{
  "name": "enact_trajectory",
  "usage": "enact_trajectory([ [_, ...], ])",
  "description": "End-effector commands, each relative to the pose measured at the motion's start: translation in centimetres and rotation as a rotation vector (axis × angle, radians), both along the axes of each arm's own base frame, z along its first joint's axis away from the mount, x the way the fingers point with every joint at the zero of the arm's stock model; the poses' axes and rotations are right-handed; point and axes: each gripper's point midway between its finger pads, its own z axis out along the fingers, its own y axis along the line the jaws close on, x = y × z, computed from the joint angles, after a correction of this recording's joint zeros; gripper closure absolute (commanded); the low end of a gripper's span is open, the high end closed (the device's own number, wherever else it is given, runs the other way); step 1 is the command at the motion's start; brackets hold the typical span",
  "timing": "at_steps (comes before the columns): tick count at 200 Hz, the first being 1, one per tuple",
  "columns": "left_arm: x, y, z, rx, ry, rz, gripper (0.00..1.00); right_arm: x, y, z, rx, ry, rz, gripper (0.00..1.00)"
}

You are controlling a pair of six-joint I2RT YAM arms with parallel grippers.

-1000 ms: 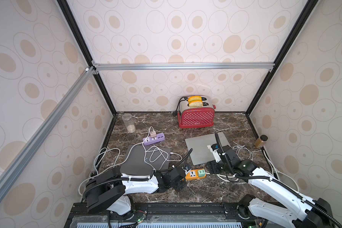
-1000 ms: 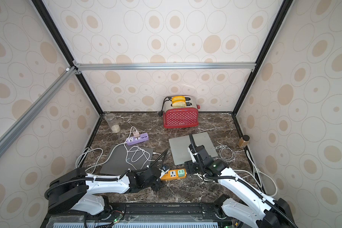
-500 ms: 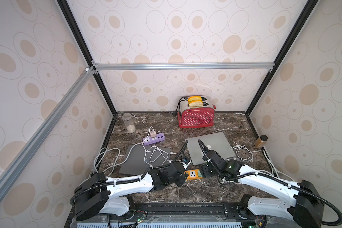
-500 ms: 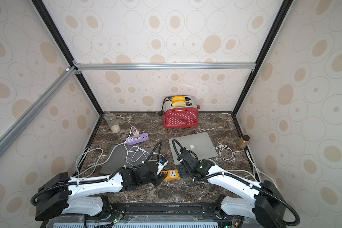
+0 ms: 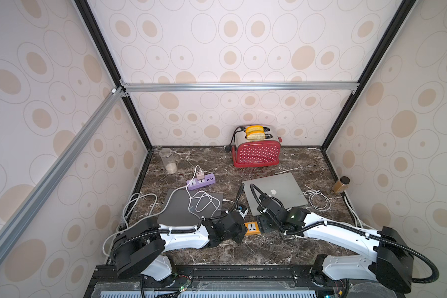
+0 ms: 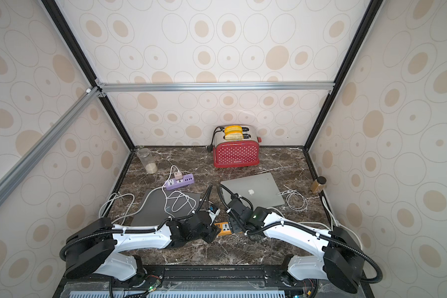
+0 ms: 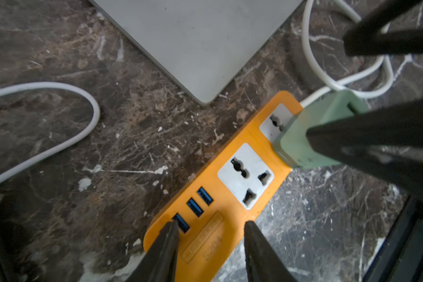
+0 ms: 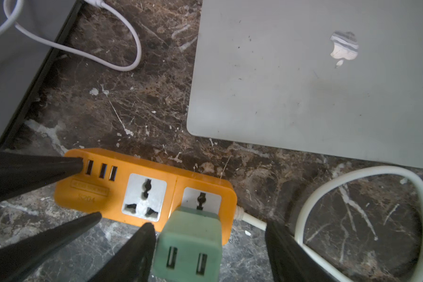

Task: Unplug the laptop charger
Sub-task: Remove the plug from the socket.

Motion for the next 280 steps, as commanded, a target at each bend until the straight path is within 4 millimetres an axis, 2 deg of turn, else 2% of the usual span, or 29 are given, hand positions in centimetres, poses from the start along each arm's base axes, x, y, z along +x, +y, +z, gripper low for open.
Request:
enact_trajectory([
  [1,-0.4,0.7,-1.9,0.013,0.073,0.05,0.54,-0.3,-0.3,0.2,-0.013,-0.002,-0.034,0.27],
  [75,-0.8,1.7,-2.6,0.036,0.085,0.065,0.52,-0.4,-0.4,-0.9,-0.059,0.02,-0.048,0.38],
  [85,-0.8,1.8,-2.7,0.038,0.084,0.068,0.51,-0.4,-0.4,-1.1,-0.063,0.024,-0.047,0.42],
  [103,-0.8,2.0,-2.9,0.046,0.085,0.072,0.5,-0.4,-0.1,-1.2,-0.058,0.031,-0.044,0.54],
  [117,-0.8,2.1,-2.9,0.05,0.085,0.074,0.5,-0.4,0.0,-1.1,-0.053,0.031,-0.045,0.59],
  [174,-0.8,2.6,-3.6,0.087,0.096,0.09,0.49,-0.4,0.0,-1.0,-0.049,0.031,-0.05,0.63],
  [221,-0.8,3.3,-4.4,0.131,0.099,0.102,0.48,-0.2,0.4,-0.7,-0.042,0.036,-0.059,0.72],
  [280,-0.8,3.7,-4.8,0.152,0.101,0.116,0.47,-0.3,0.2,-0.1,-0.02,0.029,-0.076,0.76],
])
